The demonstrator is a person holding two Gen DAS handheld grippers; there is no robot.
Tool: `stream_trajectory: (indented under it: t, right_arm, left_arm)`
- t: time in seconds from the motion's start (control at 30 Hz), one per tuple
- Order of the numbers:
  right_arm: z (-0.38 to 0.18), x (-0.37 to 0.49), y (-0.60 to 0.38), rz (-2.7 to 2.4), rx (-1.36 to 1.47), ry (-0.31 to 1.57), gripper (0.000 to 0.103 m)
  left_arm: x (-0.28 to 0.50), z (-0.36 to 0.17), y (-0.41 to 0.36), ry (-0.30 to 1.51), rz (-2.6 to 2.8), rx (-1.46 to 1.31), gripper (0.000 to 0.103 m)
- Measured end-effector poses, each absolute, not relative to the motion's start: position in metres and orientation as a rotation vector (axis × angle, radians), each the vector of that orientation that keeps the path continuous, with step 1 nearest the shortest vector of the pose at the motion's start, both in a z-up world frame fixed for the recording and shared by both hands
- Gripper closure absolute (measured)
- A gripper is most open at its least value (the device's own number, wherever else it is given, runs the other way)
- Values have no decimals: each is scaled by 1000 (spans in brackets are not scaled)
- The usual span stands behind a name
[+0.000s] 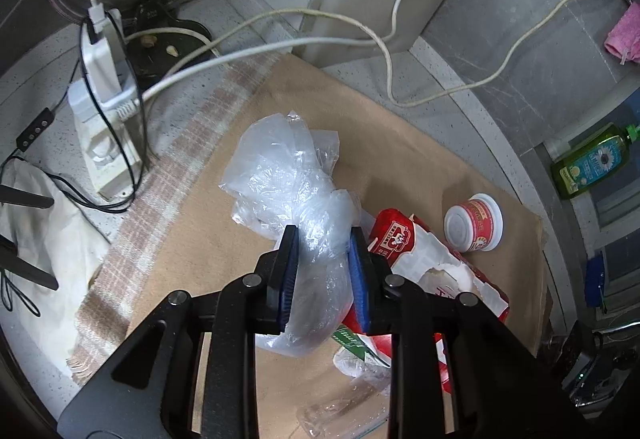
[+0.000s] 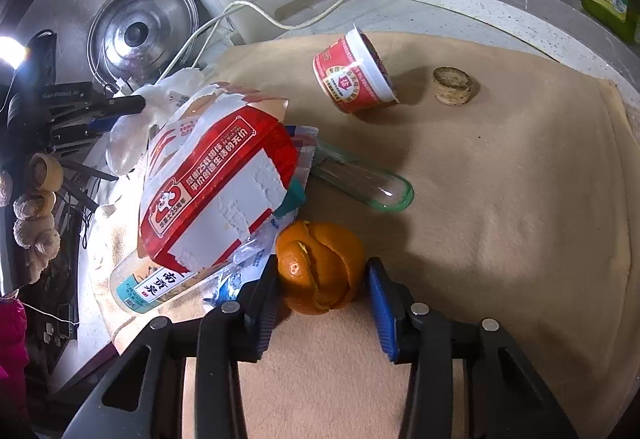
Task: Collect trash
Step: 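Carry the plastic bag and orange peel with both tools over the blue basket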
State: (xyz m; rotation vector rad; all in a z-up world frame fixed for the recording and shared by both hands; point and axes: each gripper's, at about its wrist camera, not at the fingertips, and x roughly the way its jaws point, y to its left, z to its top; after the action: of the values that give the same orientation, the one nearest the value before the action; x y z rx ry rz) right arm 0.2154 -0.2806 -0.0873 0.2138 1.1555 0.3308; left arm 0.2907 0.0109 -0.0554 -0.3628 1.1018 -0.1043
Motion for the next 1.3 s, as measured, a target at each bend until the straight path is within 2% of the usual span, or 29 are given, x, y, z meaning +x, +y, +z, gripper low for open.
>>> stream_trajectory:
  t: [0.63,0.93,1.3]
  right_arm:
    - [-22,155,-294,271,220,1008,61]
    - [10,103,-254,307,213,947,61]
    - [11,37,-191,406,168,964,61]
  left_arm:
    - [187,-20,72,1000,-113,-361,80]
    - [120,-11,101,993,-116,-341,80]
    - [36,-32,110,1037,-153,-348,80]
